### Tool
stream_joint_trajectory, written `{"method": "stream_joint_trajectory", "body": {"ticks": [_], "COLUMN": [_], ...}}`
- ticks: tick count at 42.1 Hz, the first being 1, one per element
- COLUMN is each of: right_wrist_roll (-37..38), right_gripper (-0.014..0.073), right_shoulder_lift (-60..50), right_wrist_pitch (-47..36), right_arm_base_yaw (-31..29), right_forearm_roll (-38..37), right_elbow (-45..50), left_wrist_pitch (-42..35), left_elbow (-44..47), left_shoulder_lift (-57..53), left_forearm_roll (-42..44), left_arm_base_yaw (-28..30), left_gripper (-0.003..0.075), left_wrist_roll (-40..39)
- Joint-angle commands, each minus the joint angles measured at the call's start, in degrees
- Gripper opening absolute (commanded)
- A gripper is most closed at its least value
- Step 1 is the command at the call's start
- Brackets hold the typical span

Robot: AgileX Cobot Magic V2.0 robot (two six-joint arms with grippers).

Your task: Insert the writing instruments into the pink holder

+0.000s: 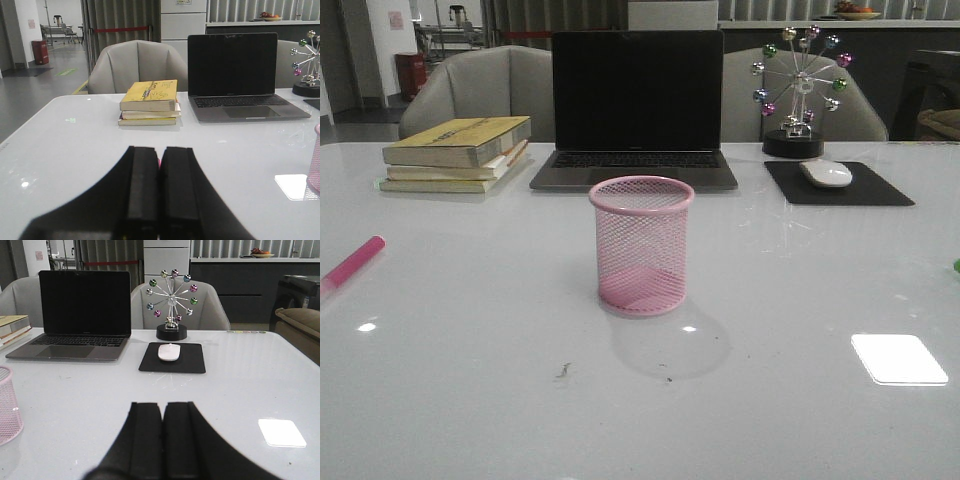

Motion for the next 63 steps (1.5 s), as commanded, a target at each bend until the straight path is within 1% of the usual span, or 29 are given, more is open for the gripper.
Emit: {"method": "stream_joint_trajectory", "body": {"ticks": [1, 35, 39, 44, 49, 52, 58, 63], "right_wrist_roll": [-0.26, -0.26, -0.26, -0.26, -0.26, -0.26, -0.26, -0.26], "right_gripper": [0.0024, 0.0024, 0.0024, 0.0024, 0.0024, 0.0024, 0.0024, 0.0024], "right_shoulder_lift": [-1.05, -1.05, -1.07, -1.07, -1.07, -1.07, 0.82, 5.27], "right_wrist_pitch": [-5.41, -5.41, -5.48, -7.70, -7.51, -5.41, 3.54, 9.77], "right_arm_base_yaw": [-0.35, -0.35, -0.35, -0.35, -0.35, -0.35, -0.35, -0.35], "right_forearm_roll": [0.14, 0.14, 0.14, 0.14, 0.14, 0.14, 0.14, 0.14], "right_elbow": [-0.23, -0.23, -0.23, -0.78, -4.71, -8.80, -19.65, -28.03], "left_wrist_pitch": [-5.11, -5.11, -7.92, -13.21, -13.26, -10.62, -4.30, -0.85], "left_elbow": [0.22, 0.22, 0.22, -0.18, -3.67, -7.45, -17.05, -25.04], "left_shoulder_lift": [-1.10, -1.10, -1.10, -1.10, -1.10, -0.97, 1.33, 5.85], "left_forearm_roll": [-0.11, -0.11, -0.11, -0.11, -0.11, -0.11, -0.20, -0.31], "left_arm_base_yaw": [-0.12, -0.12, -0.12, -0.12, -0.12, -0.12, -0.12, -0.12], "left_gripper": [0.0091, 0.0091, 0.0091, 0.0091, 0.0091, 0.0091, 0.0091, 0.0091], "left_wrist_roll": [-0.16, -0.16, -0.16, -0.16, -0.16, -0.16, -0.16, -0.16]}}
